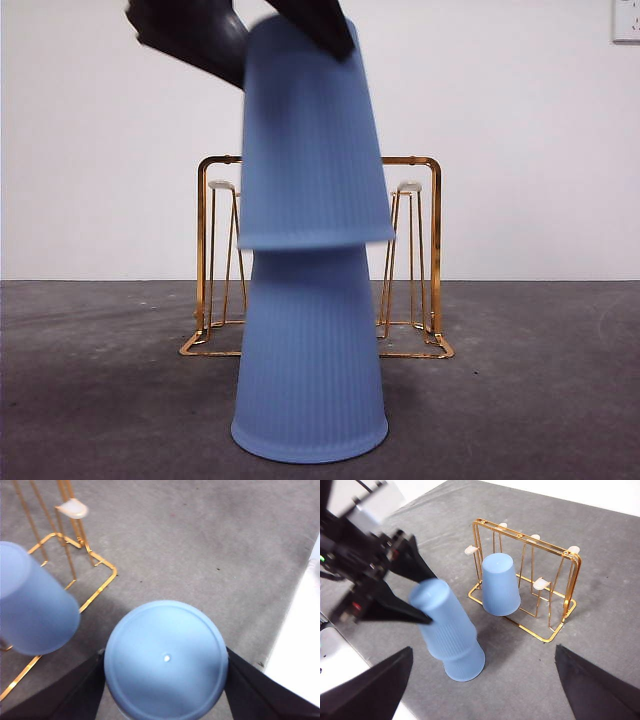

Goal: The left arm pick up the left cup on cup holder and place it on desk, then the right arm insert the right cup into the first cup, and then the left arm insert the mid cup into the first cup

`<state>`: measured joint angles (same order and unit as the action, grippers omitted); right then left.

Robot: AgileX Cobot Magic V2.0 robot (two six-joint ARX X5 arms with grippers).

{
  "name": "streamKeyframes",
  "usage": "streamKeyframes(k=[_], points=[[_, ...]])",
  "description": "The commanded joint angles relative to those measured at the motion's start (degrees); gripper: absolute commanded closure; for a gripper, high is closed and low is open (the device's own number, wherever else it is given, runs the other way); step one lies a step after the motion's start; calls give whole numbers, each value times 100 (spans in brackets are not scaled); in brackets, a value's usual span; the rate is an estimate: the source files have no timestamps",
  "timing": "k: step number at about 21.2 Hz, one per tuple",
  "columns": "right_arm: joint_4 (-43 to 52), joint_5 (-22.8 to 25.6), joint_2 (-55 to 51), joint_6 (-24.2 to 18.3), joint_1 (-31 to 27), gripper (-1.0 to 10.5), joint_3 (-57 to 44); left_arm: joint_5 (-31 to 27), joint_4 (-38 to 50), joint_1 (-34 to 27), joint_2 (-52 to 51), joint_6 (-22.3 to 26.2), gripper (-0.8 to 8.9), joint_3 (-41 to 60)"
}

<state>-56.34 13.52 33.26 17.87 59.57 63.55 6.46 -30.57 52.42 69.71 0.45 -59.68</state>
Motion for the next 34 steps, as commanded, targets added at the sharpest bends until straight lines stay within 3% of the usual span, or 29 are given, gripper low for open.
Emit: streamKeyframes(k=[1, 10, 14, 18, 22, 26, 32, 34], points=[[39, 7, 33, -15, 61, 492, 103, 44, 162, 57, 273, -7, 534, 101], [37, 7, 33, -28, 61, 492, 103, -151, 155, 35, 890, 57, 528, 105], [35, 7, 33, -31, 61, 492, 103, -160, 205, 35, 1014, 57, 367, 105], [11, 7, 33, -28, 61, 492, 103, -166, 201, 35, 859, 55, 333, 77], [15, 4, 114, -26, 61, 492, 103, -179, -459, 35, 127, -44, 335, -210], [120, -7, 551, -79, 61, 492, 101, -179, -1126, 35, -1119, -603, 335, -651], [1373, -278, 1797, -562, -50, 492, 101, -680, -1812, 35, -2496, -616, 344, -944], [1895, -669, 2343, -748, -289, 492, 101, -988, -2144, 35, -2841, -662, 344, -949]])
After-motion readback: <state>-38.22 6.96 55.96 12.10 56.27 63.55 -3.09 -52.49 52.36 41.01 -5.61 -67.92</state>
